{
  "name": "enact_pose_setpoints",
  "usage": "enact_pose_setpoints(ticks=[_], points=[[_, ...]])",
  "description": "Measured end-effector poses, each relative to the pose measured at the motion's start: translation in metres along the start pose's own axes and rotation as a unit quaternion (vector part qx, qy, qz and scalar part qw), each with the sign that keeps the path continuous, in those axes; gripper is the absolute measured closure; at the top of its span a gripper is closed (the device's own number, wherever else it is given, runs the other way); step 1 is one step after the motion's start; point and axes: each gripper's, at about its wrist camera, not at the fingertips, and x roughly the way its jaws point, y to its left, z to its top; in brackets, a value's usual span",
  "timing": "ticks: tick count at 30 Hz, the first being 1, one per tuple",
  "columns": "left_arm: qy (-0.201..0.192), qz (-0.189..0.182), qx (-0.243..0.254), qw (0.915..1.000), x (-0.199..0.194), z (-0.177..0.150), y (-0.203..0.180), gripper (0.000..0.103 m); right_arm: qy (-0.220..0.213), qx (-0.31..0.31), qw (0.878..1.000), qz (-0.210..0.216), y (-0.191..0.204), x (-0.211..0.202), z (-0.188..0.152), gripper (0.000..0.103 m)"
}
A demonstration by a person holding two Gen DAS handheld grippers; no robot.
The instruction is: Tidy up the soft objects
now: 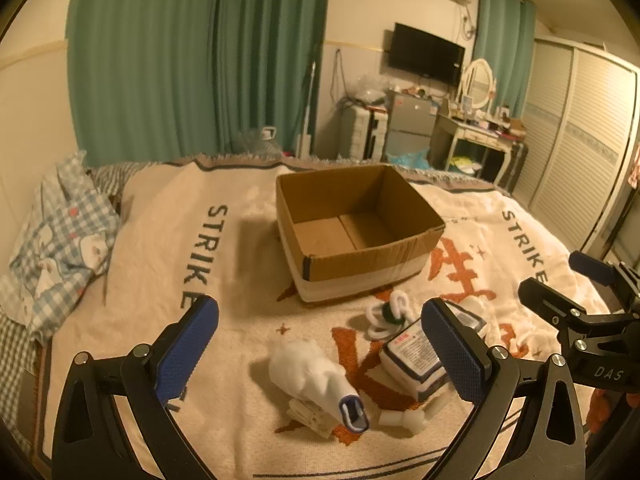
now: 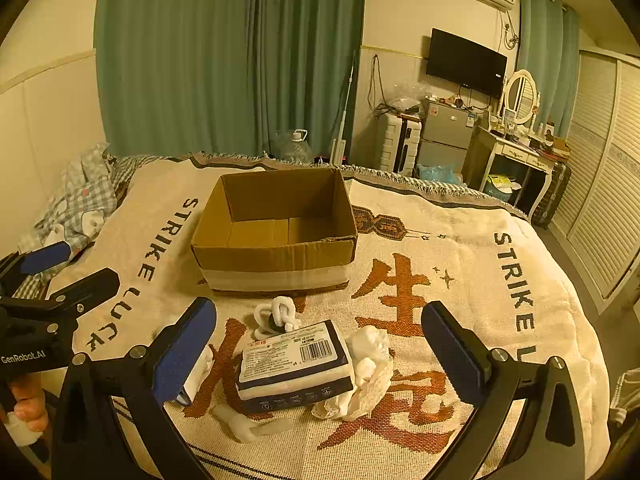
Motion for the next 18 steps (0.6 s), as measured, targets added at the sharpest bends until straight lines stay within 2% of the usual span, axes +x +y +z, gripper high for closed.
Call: enact_pose_setpoints(ticks=[18], points=[[0.002,-0.002,-0.003,1.0,0.0002,0.0008,0.0013,0.0,0.0,-0.001,1.0,-0.001,0.0003,-0.0002,0.0005,0.0]])
